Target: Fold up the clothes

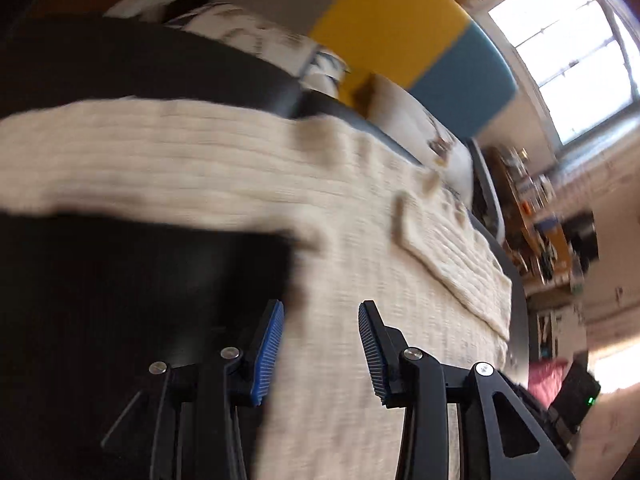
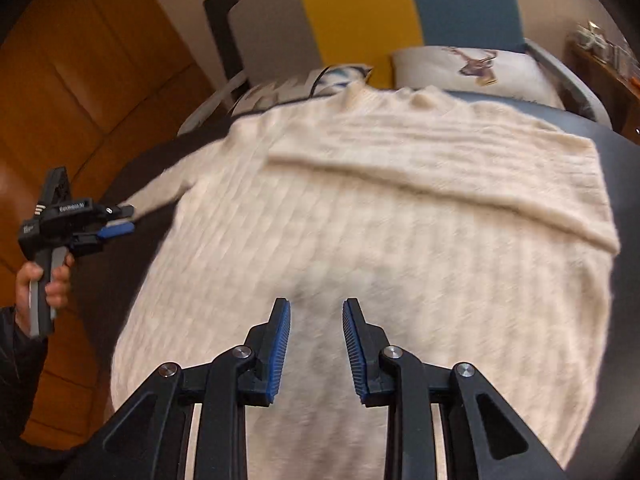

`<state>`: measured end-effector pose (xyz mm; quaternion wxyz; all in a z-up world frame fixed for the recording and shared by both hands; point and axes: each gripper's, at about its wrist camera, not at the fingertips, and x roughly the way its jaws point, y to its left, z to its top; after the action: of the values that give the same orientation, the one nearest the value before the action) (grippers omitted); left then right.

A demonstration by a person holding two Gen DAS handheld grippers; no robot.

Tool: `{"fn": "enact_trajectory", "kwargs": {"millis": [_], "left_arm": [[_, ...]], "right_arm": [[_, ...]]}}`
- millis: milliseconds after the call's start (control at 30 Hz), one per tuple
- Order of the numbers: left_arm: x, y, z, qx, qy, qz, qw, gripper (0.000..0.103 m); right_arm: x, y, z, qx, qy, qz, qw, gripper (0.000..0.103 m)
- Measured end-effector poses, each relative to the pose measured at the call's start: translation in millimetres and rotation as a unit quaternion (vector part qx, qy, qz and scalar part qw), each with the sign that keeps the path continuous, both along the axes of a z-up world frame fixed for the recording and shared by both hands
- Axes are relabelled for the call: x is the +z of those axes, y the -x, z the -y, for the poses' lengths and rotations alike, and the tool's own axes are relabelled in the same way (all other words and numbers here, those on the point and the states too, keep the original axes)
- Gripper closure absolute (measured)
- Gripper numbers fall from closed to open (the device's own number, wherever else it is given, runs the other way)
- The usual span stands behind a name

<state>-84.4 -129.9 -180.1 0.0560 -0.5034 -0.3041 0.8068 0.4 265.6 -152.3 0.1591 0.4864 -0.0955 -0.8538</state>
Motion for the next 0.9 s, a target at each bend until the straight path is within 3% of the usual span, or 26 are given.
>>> {"fn": "enact_trajectory", "kwargs": {"millis": [67, 133, 233, 333, 467, 633, 900], "left_arm": [[-8.5, -22.1, 70.0, 0.073, -0.014, 0.01, 0.9972, 0.063], [-17.0, -44.2, 140.0, 0.145, -0.028, 0.019, 0.9889, 0.063], [-35.4, -64.8, 222.6, 0.245, -0.083, 0.032, 0.9654, 0.063], [-54.6, -73.8, 270.9, 0.304, -0.14, 0.037, 0.9416, 0.063], [-71.9, -69.8, 297.4, 0.333, -0.203, 0.028, 0.9206, 0.063], [-78.1, -51.7, 296.7, 0.344, -0.212, 0.017, 0.9144, 0.063], [-85.0, -39.4, 294.0, 0.388, -0.229, 0.016, 0.8928, 0.062]], "right_arm": [[-3.7, -2.9, 14.6, 0.001, -0.003, 0.011, 1.0, 0.075], [-8.2, -0.3, 24.8, -0.005, -0.007, 0.025, 1.0, 0.075], [-6.1, 4.3, 32.5, -0.021, -0.015, 0.033, 0.999, 0.075], [0.9, 7.0, 35.3, -0.034, -0.025, 0.033, 0.999, 0.075], [6.9, 10.0, 37.5, -0.046, -0.035, 0.031, 0.998, 0.075], [7.7, 10.9, 45.5, -0.041, -0.053, 0.029, 0.997, 0.075], [-2.3, 15.0, 49.2, -0.037, -0.056, 0.042, 0.997, 0.075]]}}
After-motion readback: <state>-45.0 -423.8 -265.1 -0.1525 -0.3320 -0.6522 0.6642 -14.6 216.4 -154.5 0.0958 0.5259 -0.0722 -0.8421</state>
